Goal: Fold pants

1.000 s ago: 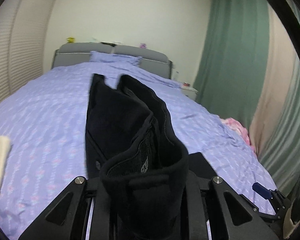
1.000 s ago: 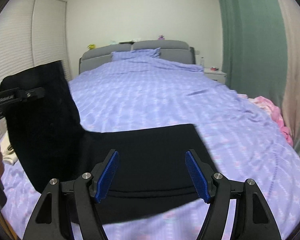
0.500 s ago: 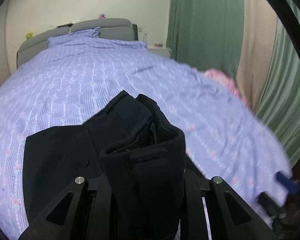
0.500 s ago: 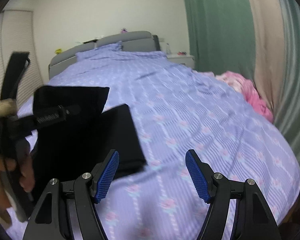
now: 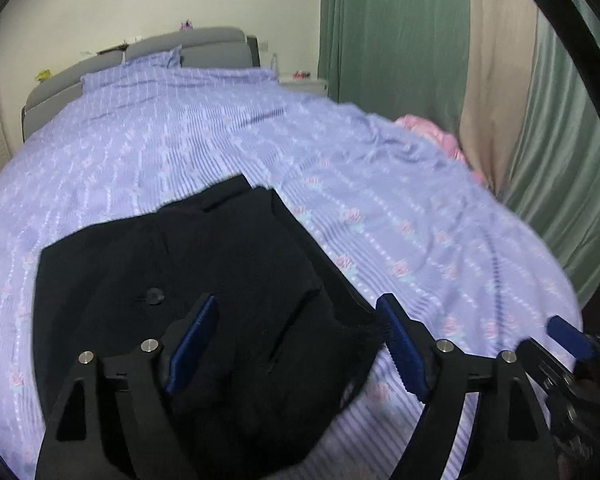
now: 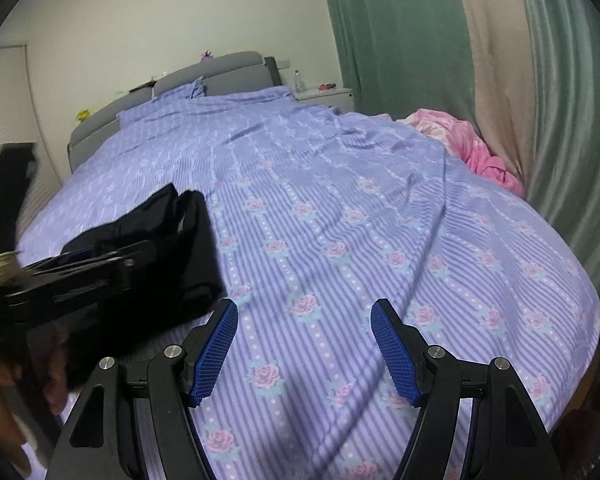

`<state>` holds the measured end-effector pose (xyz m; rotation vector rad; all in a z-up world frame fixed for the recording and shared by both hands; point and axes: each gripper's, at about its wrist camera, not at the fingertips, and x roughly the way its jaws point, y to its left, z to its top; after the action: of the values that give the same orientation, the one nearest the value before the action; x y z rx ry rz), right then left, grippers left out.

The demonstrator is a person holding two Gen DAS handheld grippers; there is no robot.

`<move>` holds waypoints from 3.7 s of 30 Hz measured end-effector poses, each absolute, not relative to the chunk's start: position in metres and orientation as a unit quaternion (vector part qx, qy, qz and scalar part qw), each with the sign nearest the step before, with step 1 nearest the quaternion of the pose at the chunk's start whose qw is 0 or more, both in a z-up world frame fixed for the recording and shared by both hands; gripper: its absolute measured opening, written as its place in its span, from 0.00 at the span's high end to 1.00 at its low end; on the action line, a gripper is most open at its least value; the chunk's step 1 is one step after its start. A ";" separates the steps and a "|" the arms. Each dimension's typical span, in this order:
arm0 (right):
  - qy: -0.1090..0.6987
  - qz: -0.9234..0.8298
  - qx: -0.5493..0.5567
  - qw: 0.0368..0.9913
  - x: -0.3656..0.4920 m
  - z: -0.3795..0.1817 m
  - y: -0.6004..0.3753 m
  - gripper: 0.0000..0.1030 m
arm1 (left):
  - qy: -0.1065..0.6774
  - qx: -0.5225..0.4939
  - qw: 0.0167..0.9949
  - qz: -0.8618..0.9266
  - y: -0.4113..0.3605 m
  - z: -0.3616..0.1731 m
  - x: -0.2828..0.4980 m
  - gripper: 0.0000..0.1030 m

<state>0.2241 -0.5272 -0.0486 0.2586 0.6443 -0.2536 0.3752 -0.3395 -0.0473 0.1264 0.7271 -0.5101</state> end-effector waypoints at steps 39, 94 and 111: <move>0.439 0.111 0.104 0.885 0.467 -0.082 -0.447 0.61 | 0.361 0.049 0.921 -0.136 -0.180 -0.083 0.422 0.13; 0.281 0.028 0.189 0.940 0.295 -0.058 -0.484 0.10 | 0.340 0.072 0.929 -0.126 -0.186 -0.069 0.362 0.11; 0.312 0.084 0.447 0.834 0.329 -0.145 -0.514 0.10 | 0.328 0.103 0.933 -0.104 -0.213 -0.068 0.352 0.10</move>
<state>0.3286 -0.5138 -0.1453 0.9464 0.6613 0.1789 0.3518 -0.2126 -0.0683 0.2106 0.6709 -0.2132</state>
